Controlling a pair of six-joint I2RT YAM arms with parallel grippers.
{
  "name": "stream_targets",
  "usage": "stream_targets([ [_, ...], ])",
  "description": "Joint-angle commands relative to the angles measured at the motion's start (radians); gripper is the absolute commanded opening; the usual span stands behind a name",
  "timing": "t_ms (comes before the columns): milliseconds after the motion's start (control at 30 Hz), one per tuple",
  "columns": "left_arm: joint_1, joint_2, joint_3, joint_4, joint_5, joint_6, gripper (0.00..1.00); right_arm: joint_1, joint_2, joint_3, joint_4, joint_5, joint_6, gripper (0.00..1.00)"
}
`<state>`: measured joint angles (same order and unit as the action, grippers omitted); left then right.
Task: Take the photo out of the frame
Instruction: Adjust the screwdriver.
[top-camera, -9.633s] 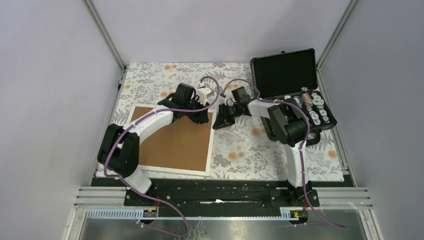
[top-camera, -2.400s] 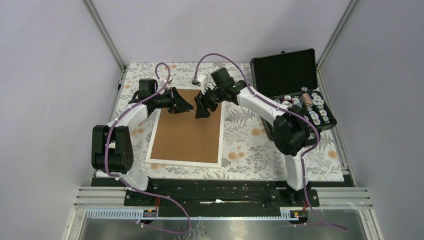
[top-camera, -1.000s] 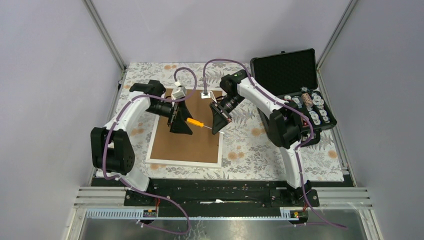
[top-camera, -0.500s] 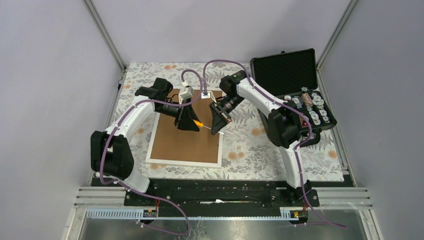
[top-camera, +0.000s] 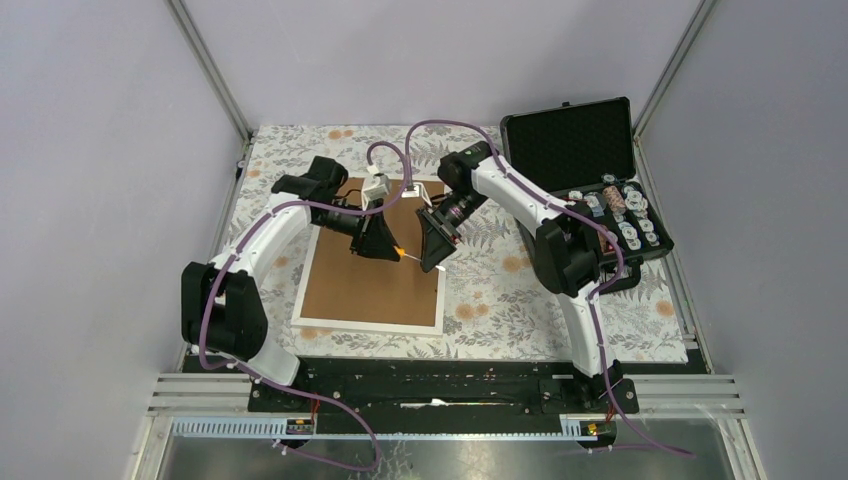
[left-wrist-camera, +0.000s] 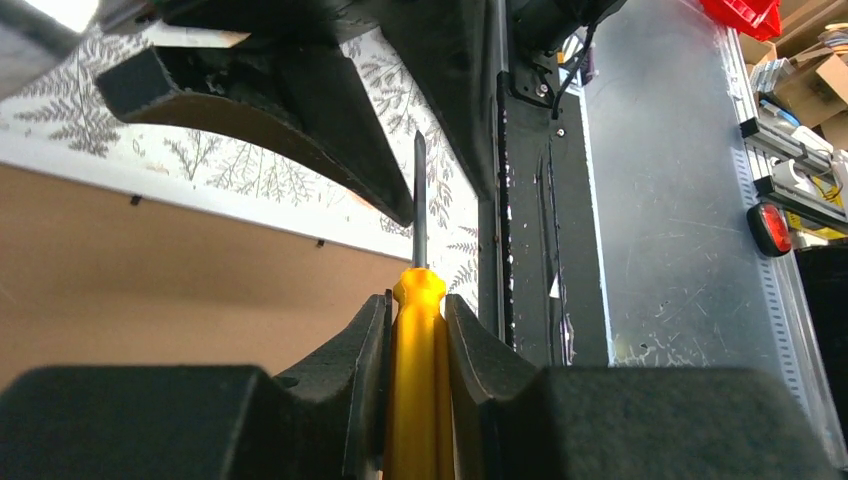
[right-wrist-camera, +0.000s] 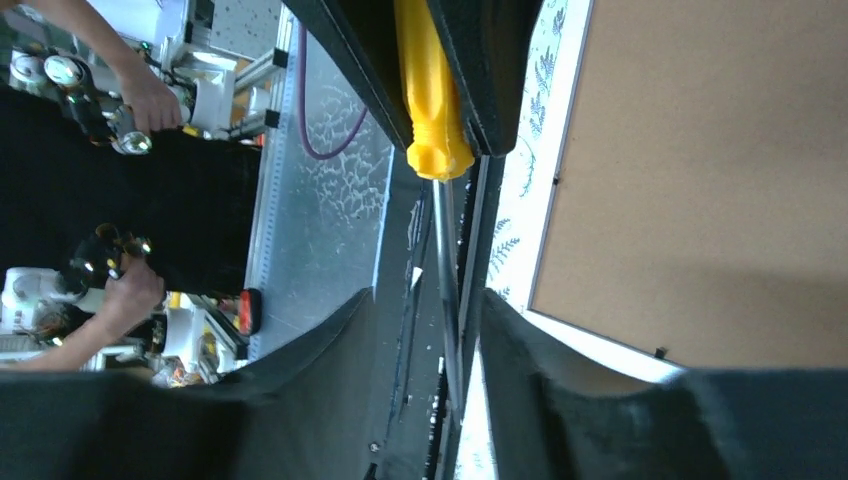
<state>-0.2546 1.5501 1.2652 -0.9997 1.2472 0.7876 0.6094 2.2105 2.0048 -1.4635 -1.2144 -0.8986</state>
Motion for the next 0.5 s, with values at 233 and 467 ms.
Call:
stream_targets([
  [233, 0.051, 0.01, -0.036, 0.057, -0.17, -0.215, 0.0, -0.207, -0.227, -0.339, 0.646, 0.179, 0.583, 0.9],
  [467, 0.053, -0.041, -0.166, 0.117, -0.227, -0.183, 0.0, -0.234, -0.452, -0.696, 1.102, 0.405, 0.851, 1.0],
])
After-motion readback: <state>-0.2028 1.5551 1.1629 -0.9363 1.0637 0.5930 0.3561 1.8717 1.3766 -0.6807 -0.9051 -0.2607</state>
